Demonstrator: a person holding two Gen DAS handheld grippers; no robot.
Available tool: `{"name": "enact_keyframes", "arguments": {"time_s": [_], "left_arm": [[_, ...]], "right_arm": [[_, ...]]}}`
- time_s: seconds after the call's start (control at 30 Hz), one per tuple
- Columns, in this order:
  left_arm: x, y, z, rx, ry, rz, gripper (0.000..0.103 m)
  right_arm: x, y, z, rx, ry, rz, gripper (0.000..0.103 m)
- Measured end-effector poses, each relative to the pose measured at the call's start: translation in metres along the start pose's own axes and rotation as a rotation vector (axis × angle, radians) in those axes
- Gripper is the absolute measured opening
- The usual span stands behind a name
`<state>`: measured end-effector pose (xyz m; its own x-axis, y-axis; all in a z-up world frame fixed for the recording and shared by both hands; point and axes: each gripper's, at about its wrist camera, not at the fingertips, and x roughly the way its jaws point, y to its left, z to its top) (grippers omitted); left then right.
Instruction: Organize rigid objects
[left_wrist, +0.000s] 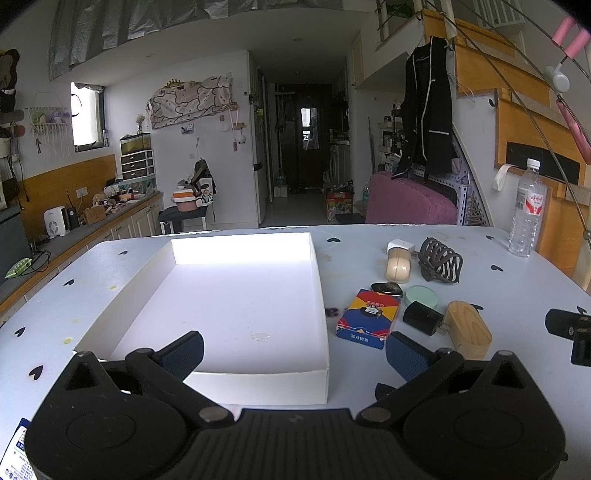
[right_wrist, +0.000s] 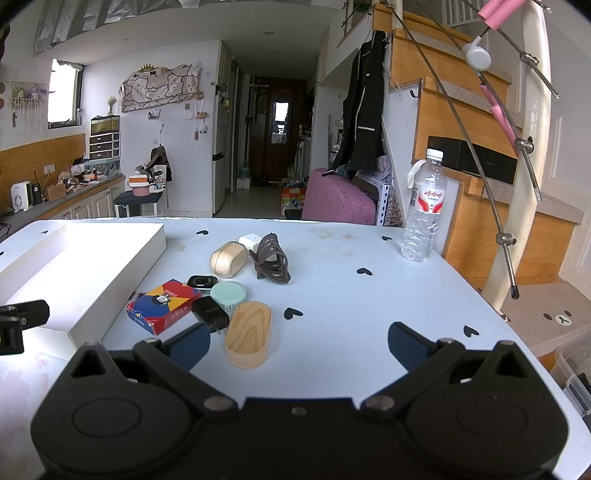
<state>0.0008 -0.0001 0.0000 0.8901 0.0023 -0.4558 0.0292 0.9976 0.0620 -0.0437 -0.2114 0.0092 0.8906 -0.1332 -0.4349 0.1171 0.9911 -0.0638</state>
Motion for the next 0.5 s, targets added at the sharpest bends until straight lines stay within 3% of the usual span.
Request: {"name": "enact_keyframes", "arguments": {"time_s": [0.5], "left_arm": [[0.004,-0.01,-0.003,0.011,-0.003,-0.007,0.103]], "right_arm": [[0.004,0.0,-0.003,-0.006,0.007,0.004,0.103]]}}
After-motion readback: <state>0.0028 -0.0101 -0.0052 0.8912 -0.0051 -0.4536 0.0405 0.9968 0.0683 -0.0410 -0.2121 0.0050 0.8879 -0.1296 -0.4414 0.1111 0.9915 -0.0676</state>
